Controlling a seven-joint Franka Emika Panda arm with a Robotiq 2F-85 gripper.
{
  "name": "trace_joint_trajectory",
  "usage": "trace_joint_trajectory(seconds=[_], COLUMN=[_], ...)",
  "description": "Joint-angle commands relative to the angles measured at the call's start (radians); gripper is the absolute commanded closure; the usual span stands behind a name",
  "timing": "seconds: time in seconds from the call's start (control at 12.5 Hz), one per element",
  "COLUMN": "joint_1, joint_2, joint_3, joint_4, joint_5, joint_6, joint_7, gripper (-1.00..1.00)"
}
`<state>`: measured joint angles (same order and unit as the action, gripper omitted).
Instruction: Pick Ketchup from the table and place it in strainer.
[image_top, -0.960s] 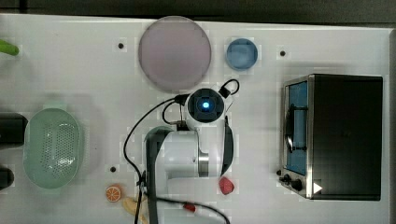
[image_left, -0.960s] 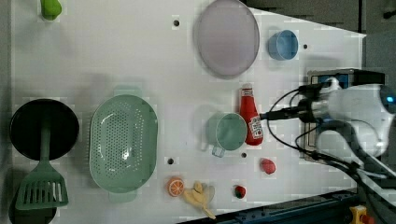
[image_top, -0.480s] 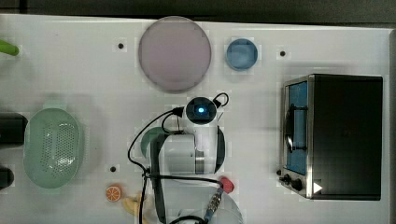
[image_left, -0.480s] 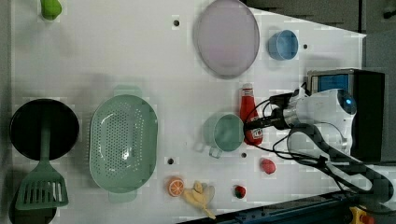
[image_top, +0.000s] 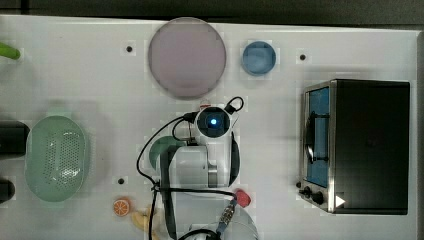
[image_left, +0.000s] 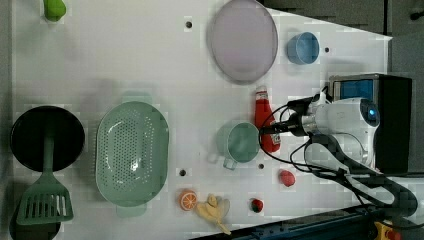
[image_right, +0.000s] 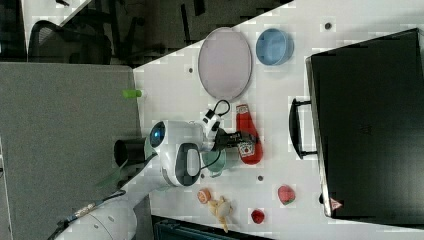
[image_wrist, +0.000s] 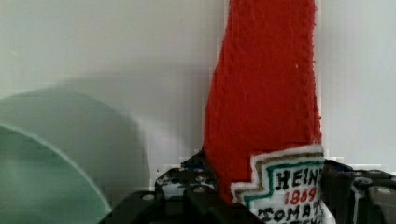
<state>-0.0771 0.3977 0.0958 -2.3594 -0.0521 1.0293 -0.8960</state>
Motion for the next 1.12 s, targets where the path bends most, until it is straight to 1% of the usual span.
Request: trace_joint_trajectory(seconds=[0.08,0.24,0.48,0.64,0.8,0.88,1.12], joint_1=[-0.015,-0.016,-0.008,0.003,0.024,0.036,0.073], joint_2=[-0.081,-0.193,-0.396,-0.476,-0.507,-0.507,-0.482], joint_3=[-0.004,-0.008,0.012,0.046,0.11,0.15,0.295], joint_4=[0.027,0.032,0.093,0.16,0.217,0.241,0.29], joint_5=[0.003,0.007,0.007,0.007,0.037,0.058,0.067], joint_6=[-0.003,-0.084,-0.368,-0.509,-0.634,-0.658,-0.65], joint_7=[-0.027,-0.014,-0.001,0.042,0.152,0.235,0.49], gripper=[-0.24,-0.24,-0.24,-0.24,-0.24,-0.24,-0.24])
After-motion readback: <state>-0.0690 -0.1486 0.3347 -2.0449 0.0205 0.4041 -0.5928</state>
